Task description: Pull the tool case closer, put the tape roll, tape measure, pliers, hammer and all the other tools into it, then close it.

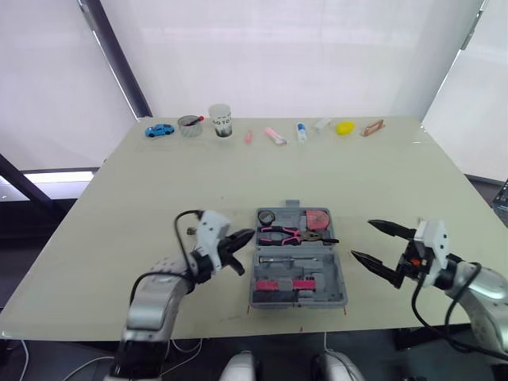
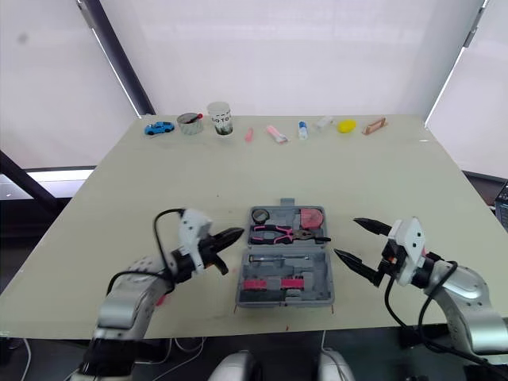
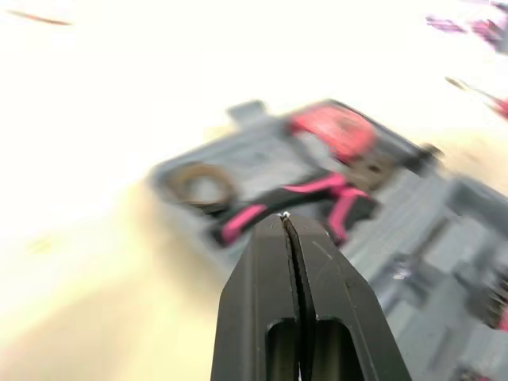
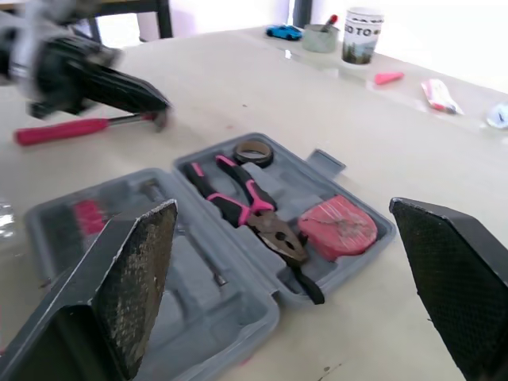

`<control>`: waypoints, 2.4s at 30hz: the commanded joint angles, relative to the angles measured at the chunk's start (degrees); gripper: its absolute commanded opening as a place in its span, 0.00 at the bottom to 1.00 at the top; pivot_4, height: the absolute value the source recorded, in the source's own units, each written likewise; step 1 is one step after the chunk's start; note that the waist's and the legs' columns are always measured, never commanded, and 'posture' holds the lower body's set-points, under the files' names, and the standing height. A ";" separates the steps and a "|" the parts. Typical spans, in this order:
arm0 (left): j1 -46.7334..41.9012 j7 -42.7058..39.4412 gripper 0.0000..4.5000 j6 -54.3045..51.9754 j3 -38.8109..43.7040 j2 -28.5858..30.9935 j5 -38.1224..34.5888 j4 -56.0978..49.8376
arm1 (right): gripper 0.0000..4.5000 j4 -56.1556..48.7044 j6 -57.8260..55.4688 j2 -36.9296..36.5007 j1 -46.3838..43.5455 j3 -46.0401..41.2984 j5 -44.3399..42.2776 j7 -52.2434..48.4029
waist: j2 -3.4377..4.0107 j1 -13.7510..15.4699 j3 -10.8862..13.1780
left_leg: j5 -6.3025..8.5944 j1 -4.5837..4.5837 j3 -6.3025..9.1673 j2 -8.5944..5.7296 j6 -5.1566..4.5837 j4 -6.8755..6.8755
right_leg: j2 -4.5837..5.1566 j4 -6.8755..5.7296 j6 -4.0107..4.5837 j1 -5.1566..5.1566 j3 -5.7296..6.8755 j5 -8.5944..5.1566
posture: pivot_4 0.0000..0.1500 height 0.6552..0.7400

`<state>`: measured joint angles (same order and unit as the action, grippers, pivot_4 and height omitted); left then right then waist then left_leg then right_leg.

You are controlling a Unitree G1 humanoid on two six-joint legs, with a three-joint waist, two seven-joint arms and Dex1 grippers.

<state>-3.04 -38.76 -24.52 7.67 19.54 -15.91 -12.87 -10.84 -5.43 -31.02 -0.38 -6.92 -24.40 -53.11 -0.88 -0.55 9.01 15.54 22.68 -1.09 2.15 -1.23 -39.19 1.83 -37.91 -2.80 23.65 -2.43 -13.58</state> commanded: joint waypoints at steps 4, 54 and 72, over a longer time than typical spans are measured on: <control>12.16 3.07 0.01 3.21 11.85 -0.64 -6.91 -8.73 | 1.00 5.72 5.88 1.78 -0.46 -1.04 1.46 0.57 | 0.00 -0.10 0.00 | 0.00 -0.02 -0.05 0.00 0.00 0.00 | 0.01 -0.01 0.01 0.00 0.01 0.00 | 1.00 1.00; 1.33 17.14 0.99 -20.71 8.48 14.50 -7.98 1.74 | 1.00 -7.07 -1.66 -6.07 -6.27 3.67 -10.96 -16.45 | -0.26 -0.15 0.06 | 0.16 -0.14 -0.08 0.02 -0.23 0.09 | -0.01 0.06 0.01 0.02 -0.11 -0.02 | 1.00 1.00; -12.21 21.25 0.66 -17.75 0.31 8.08 0.59 17.85 | 1.00 -5.88 1.98 -3.33 -6.18 5.43 -7.14 -14.86 | -0.30 0.18 0.08 | 0.15 -0.09 -0.05 -0.04 -0.22 0.06 | 0.03 0.04 0.01 -0.01 -0.04 0.00 | 1.00 1.00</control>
<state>-14.74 -18.25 -43.20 8.44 27.80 -16.69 3.16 -14.78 -4.53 -34.45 -6.64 -0.77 -31.24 -68.25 -1.17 -0.37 9.09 15.70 22.59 -1.13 2.11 -1.45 -39.13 1.87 -37.87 -2.80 23.64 -2.47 -13.58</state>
